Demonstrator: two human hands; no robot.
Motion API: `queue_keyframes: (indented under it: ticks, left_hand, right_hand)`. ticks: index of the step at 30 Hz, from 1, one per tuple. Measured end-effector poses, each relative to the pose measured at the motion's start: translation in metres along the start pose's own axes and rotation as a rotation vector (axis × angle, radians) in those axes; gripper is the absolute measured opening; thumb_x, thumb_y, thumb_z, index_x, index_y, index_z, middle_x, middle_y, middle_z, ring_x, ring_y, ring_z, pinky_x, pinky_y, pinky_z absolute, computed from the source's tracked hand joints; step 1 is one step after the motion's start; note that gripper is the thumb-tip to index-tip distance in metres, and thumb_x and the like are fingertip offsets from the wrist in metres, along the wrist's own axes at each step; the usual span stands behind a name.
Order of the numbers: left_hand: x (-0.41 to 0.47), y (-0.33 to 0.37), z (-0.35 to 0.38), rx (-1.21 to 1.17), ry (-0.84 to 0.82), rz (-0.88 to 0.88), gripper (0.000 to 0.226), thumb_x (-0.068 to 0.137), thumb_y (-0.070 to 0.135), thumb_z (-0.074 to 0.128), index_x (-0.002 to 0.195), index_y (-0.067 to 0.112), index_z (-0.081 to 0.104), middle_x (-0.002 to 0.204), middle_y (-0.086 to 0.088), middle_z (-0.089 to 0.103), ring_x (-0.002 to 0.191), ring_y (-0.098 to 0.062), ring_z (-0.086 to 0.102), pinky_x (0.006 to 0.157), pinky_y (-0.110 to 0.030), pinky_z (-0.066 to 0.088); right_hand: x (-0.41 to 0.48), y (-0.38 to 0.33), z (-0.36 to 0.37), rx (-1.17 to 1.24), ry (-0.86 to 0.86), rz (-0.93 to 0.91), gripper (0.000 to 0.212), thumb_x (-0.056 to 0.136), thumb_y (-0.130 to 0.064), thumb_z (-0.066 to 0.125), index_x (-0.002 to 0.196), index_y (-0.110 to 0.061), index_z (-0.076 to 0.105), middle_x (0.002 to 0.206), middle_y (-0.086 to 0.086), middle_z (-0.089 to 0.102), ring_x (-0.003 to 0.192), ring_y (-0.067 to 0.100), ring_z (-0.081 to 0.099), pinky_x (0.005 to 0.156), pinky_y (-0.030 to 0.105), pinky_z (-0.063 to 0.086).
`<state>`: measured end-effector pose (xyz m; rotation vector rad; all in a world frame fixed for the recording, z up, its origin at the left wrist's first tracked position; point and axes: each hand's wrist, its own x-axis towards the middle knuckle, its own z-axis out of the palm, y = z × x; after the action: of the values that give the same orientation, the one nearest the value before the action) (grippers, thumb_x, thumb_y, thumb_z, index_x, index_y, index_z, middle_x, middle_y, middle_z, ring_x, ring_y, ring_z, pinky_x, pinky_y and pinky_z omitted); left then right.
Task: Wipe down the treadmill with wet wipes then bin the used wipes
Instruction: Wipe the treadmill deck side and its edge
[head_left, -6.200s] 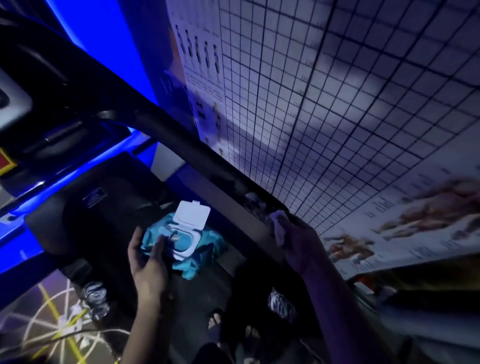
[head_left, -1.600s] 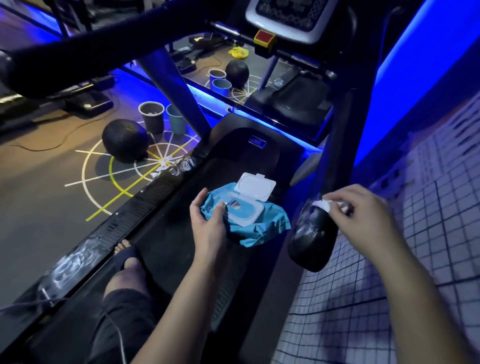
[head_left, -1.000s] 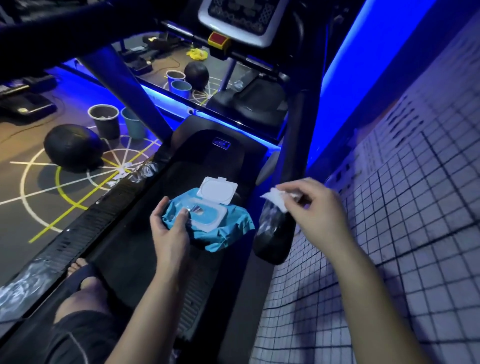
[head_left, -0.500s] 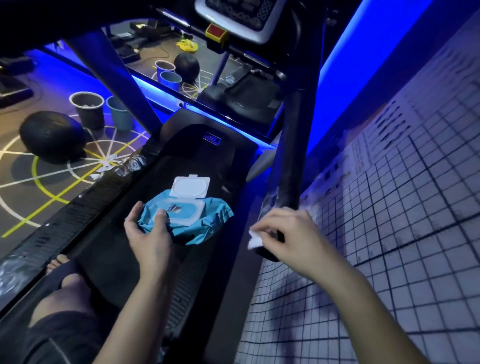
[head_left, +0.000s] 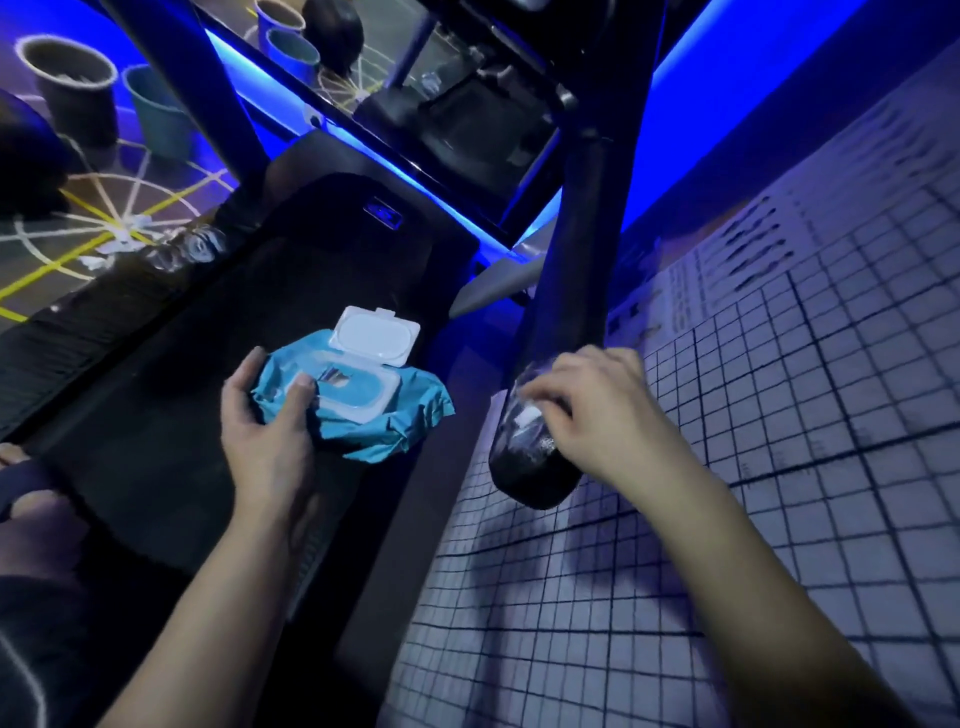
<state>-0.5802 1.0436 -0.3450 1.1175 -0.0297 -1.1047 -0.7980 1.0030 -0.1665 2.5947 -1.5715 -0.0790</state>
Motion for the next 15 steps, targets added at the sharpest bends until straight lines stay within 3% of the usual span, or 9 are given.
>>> queue_keyframes:
  ticks: [4, 6, 8, 10, 12, 15]
  left_hand:
    - [0.013, 0.006, -0.001, 0.013, -0.013, 0.000, 0.052, 0.075, 0.040, 0.084, 0.123, 0.054, 0.067, 0.134, 0.004, 0.069, 0.120, -0.026, 0.071, 0.104, -0.058, 0.055]
    - [0.019, 0.010, -0.001, 0.015, -0.010, 0.005, 0.051, 0.075, 0.039, 0.084, 0.122, 0.053, 0.068, 0.133, 0.002, 0.069, 0.119, -0.026, 0.071, 0.103, -0.057, 0.056]
    - [0.023, 0.015, 0.004, 0.021, -0.026, 0.008, 0.050, 0.077, 0.036, 0.084, 0.123, 0.050, 0.069, 0.132, -0.001, 0.070, 0.118, -0.028, 0.072, 0.102, -0.059, 0.056]
    - [0.025, 0.016, 0.008, 0.042, -0.043, 0.019, 0.043, 0.089, 0.025, 0.080, 0.126, 0.043, 0.068, 0.127, -0.004, 0.071, 0.114, -0.028, 0.073, 0.100, -0.060, 0.057]
    - [0.029, 0.016, 0.012, 0.079, -0.062, 0.035, 0.041, 0.095, 0.017, 0.076, 0.127, 0.042, 0.067, 0.123, -0.003, 0.072, 0.108, -0.027, 0.074, 0.099, -0.059, 0.058]
    - [0.035, 0.017, 0.016, 0.144, -0.096, 0.043, 0.041, 0.094, 0.021, 0.078, 0.123, 0.048, 0.068, 0.124, -0.002, 0.072, 0.112, -0.029, 0.074, 0.097, -0.058, 0.059]
  right_hand:
    - [-0.014, -0.009, -0.010, 0.031, -0.070, -0.105, 0.019, 0.084, -0.019, 0.072, 0.095, -0.032, 0.079, 0.079, -0.024, 0.061, 0.087, 0.010, 0.054, 0.086, 0.027, 0.023]
    - [-0.005, -0.010, -0.016, 0.107, -0.165, -0.144, 0.019, 0.085, -0.022, 0.069, 0.096, -0.033, 0.079, 0.073, -0.030, 0.053, 0.085, 0.004, 0.050, 0.088, 0.032, 0.032]
    - [0.010, -0.005, -0.022, 0.305, -0.131, -0.070, 0.019, 0.089, -0.019, 0.070, 0.098, -0.033, 0.079, 0.076, -0.022, 0.063, 0.082, 0.002, 0.055, 0.083, 0.027, 0.043]
    - [0.031, 0.006, -0.025, 0.478, 0.018, 0.076, 0.020, 0.090, -0.012, 0.071, 0.100, -0.027, 0.080, 0.087, -0.013, 0.070, 0.084, 0.005, 0.062, 0.079, 0.015, 0.045]
    - [0.052, 0.018, -0.021, 0.414, 0.091, 0.157, 0.018, 0.091, -0.010, 0.069, 0.101, -0.021, 0.079, 0.094, -0.008, 0.071, 0.086, 0.005, 0.063, 0.077, 0.009, 0.043]
    - [0.068, 0.030, -0.007, 0.167, -0.074, 0.109, 0.020, 0.092, -0.010, 0.064, 0.101, -0.019, 0.079, 0.092, -0.005, 0.066, 0.088, 0.011, 0.056, 0.083, 0.019, 0.044]
